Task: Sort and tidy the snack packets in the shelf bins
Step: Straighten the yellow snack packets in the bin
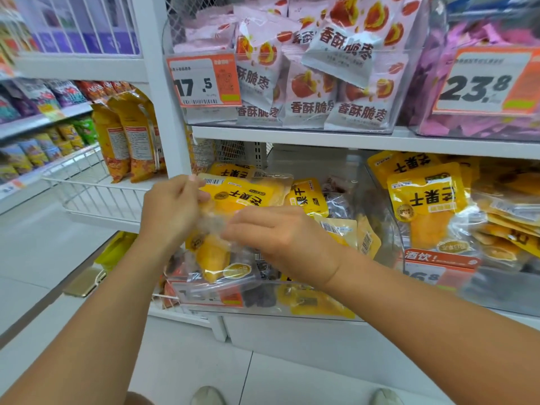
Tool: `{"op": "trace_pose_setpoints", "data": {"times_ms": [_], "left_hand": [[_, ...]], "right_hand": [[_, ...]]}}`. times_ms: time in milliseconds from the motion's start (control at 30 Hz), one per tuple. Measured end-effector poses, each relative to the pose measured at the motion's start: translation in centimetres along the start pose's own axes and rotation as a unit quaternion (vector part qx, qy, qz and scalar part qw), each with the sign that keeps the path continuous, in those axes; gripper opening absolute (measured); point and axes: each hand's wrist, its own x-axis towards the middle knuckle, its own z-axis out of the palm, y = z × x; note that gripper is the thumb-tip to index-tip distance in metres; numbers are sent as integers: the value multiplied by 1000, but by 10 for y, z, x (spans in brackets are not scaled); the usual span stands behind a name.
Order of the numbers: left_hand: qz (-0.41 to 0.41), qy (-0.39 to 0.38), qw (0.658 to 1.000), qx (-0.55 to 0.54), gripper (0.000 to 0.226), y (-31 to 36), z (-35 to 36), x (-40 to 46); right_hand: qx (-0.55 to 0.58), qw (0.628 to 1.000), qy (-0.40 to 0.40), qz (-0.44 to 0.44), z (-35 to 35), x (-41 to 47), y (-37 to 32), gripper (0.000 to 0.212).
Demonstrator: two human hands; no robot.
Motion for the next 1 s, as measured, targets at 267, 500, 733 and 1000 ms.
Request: {"op": "trace_pose_setpoints", "data": {"times_ms": [267,500,733,1000], "left_hand": [[145,-208,959,129,53,-16,12,-4],[192,-183,931,250,58,0,16,-6],[193,-280,876,341,36,36,43,-31],[183,-250,859,407,72,27,43,-30]], "right_hand": [[177,976,-80,98,30,-12,0,19],[76,888,-129,435,-43,-10,22,22],[-52,722,-461,513,-42,-38,40,115],[-61,732,-466,494,-34,-26,59,90]]}}
